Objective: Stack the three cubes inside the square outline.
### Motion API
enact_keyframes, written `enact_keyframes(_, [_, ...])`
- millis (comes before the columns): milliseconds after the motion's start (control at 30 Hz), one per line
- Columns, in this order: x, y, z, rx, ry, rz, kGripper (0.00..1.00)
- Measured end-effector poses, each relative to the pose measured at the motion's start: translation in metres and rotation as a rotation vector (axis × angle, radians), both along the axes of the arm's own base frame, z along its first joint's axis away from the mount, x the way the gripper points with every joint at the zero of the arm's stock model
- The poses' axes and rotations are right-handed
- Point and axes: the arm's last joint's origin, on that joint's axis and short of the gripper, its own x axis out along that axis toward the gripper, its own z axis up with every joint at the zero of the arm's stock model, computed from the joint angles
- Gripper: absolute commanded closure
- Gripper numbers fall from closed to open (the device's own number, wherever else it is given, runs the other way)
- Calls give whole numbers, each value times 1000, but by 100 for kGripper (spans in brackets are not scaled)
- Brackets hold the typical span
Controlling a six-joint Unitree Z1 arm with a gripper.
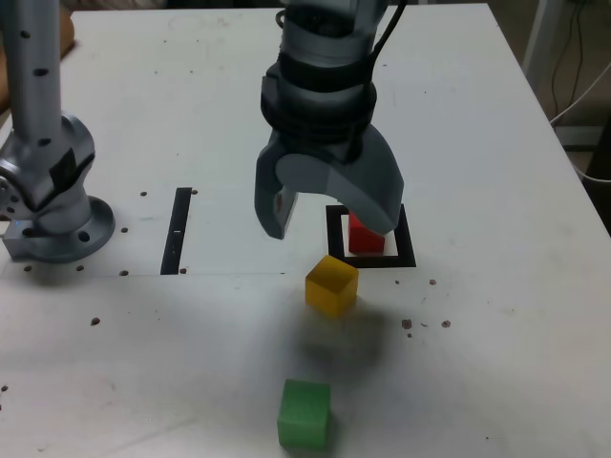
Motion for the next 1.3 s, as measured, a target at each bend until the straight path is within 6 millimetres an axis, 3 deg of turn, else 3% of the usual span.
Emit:
enact_keyframes(267, [-17,-14,8,10,3,-278,1])
enact_keyframes(467, [-19,-15,-3,30,11,-390,1])
enact_keyframes(733, [-12,-19,-21,14,-16,-404,1])
enact_keyframes(1000, [-4,-24,-54,23,56,-377,1])
enact_keyframes(1300, [4,-28,-67,16,22,-362,1])
